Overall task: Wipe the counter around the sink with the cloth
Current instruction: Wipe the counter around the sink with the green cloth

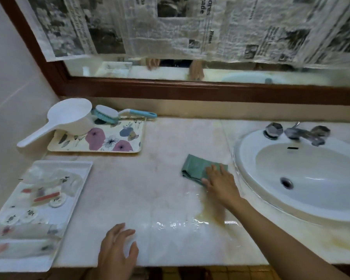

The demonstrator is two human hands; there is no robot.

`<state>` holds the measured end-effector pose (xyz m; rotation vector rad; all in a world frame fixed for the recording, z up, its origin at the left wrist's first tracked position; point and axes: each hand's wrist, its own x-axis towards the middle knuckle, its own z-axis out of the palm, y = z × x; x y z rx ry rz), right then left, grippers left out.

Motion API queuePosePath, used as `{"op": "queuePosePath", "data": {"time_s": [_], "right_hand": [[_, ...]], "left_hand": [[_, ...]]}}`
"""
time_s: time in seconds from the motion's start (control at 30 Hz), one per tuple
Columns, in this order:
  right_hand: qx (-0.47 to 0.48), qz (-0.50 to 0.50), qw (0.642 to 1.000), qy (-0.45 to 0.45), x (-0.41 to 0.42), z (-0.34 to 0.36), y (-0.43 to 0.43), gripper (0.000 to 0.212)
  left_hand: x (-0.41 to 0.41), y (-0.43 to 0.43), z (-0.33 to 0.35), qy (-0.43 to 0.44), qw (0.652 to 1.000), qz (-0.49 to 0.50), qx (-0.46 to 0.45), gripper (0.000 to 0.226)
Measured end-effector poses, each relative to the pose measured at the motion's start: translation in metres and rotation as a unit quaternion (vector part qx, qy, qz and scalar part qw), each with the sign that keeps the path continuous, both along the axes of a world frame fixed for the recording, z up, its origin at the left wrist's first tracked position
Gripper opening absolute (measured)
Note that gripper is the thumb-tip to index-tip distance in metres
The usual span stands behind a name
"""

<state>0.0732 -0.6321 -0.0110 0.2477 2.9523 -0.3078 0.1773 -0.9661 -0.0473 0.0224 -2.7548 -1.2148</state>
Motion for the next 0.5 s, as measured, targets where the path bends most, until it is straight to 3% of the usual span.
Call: {"op": "queuePosePath", "data": {"time_s": [0.1, 0.23, 0.37, 0.5], "right_hand": [[0.005, 0.022, 1.0, -0.02, -0.004, -0.014, -0.004, 0.07], [-0.016, 0.098, 0.995, 0.011, -0.026, -0.023, -0.001, 0.064], [-0.004, 0.156, 0.988, 0.02, -0.037, -0.037, 0.019, 0.061], [0.0, 0.147, 0.988, 0.036, -0.056, -0.042, 0.047, 0.059]], "left_hand": [[-0.01, 0.023, 0.006, 0.027, 0.999, -0.031, 0.001, 0.032], [-0.048, 0.054, 0.002, 0.044, 0.997, -0.053, -0.039, 0.035], [-0.11, 0.07, -0.002, 0.02, 0.979, -0.078, -0.188, 0.049], [-0.137, 0.072, -0.016, -0.045, 0.96, -0.008, -0.276, 0.061]]}}
